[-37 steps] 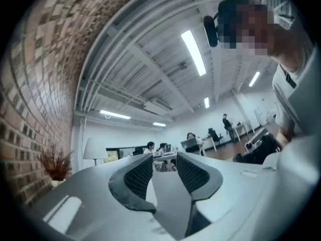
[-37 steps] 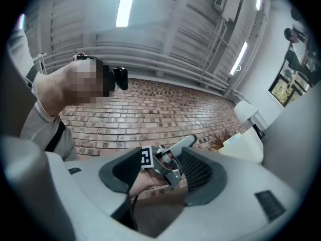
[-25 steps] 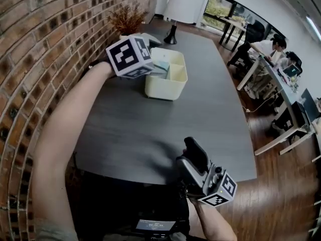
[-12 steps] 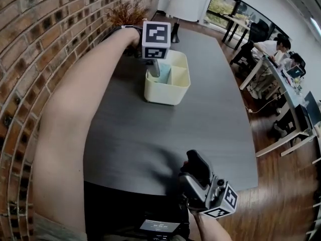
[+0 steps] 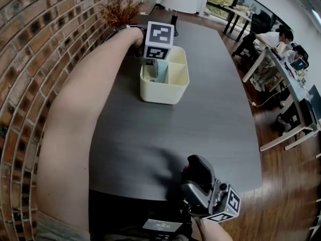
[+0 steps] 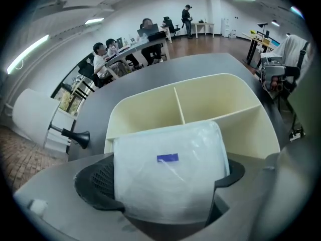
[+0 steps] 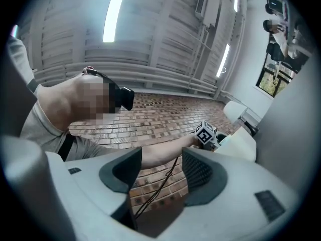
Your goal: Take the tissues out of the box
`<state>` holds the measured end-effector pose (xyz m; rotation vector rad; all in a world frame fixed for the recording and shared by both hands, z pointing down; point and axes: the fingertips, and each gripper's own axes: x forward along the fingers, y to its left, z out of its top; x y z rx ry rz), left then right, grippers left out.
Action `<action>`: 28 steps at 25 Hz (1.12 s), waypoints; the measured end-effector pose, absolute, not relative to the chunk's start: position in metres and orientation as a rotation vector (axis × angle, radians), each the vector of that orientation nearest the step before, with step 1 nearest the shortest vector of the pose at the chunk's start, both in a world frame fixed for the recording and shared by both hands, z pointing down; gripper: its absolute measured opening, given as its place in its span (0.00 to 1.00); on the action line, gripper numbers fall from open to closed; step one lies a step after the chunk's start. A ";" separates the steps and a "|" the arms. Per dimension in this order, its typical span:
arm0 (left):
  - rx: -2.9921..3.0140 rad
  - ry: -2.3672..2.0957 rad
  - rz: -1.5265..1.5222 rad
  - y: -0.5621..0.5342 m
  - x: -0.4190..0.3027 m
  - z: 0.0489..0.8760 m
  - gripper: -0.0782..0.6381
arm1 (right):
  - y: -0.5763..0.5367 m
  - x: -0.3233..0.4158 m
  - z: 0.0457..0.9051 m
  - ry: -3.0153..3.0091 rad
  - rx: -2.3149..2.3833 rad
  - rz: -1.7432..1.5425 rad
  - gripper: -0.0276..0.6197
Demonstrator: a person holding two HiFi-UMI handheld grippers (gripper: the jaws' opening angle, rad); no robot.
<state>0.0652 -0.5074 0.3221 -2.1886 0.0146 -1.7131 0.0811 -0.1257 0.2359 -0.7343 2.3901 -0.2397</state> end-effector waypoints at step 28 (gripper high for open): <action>-2.231 0.676 -0.771 -0.322 0.015 0.124 0.83 | -0.125 0.069 0.232 2.401 -0.850 -0.184 0.45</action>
